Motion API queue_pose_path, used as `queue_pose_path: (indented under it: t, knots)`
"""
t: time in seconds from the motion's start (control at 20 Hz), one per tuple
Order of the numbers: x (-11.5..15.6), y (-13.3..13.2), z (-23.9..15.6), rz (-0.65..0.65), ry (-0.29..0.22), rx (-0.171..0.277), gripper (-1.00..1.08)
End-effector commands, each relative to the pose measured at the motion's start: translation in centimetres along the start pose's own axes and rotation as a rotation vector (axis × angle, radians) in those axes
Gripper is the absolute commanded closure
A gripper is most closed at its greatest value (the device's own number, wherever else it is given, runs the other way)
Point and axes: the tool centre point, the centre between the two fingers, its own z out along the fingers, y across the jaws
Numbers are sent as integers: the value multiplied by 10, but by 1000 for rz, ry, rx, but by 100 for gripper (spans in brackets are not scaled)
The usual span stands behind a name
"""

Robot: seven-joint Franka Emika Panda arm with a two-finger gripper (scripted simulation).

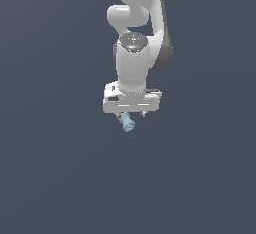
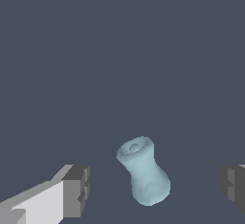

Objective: Pick up the object and move it to a goal position.

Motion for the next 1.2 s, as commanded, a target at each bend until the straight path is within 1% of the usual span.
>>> queue_pose_path:
  t: [0.0,0.15,0.45,0.8,1.15]
  knots:
    - [0,0,0,0,0,0,-92]
    - [1,4,-2,10,2,1,-92]
    - [4,26,-10,57,11,5,-92]
    - [2,25,-7,41,9,5,-92]
    - [-8,24,9,-41,-1,3,-92]
